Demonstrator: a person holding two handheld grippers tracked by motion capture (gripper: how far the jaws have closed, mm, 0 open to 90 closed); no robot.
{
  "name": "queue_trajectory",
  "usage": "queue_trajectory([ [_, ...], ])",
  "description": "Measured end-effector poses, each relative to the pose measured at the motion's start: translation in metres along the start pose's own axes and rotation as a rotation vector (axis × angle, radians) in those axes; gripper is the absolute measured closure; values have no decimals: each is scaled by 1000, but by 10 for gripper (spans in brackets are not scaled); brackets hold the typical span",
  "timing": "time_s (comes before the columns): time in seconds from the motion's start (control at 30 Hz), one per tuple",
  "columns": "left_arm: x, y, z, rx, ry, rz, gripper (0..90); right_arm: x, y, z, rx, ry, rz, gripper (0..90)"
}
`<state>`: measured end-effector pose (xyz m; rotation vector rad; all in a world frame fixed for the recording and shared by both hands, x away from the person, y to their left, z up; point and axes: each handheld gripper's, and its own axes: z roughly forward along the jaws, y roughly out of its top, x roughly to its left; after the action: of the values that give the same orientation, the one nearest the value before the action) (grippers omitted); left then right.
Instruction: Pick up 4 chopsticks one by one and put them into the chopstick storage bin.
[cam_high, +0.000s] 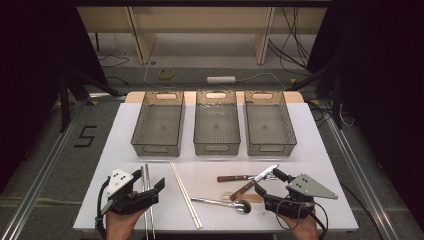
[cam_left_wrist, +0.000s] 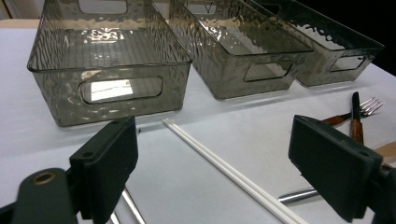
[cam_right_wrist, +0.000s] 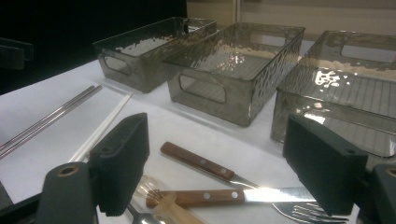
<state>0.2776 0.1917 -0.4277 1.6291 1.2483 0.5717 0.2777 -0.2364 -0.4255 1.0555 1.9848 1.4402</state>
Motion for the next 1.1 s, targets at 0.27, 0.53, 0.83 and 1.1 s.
queue_trajectory([
  [0.27, 0, -1, -1, 9, 35, -43, 153, 1, 0, -1, -7, -4, 1, 243],
  [0.53, 0, -4, -4, 49, 123, -73, 163, 1, 0, -2, -8, 6, 1, 245],
  [0.83, 3, -14, -11, 95, 229, -144, 225, 2, 1, -2, -10, 7, -1, 249],
  [1.1, 4, -24, -15, 79, 325, -145, 336, 3, 0, -2, -11, 7, -6, 254],
])
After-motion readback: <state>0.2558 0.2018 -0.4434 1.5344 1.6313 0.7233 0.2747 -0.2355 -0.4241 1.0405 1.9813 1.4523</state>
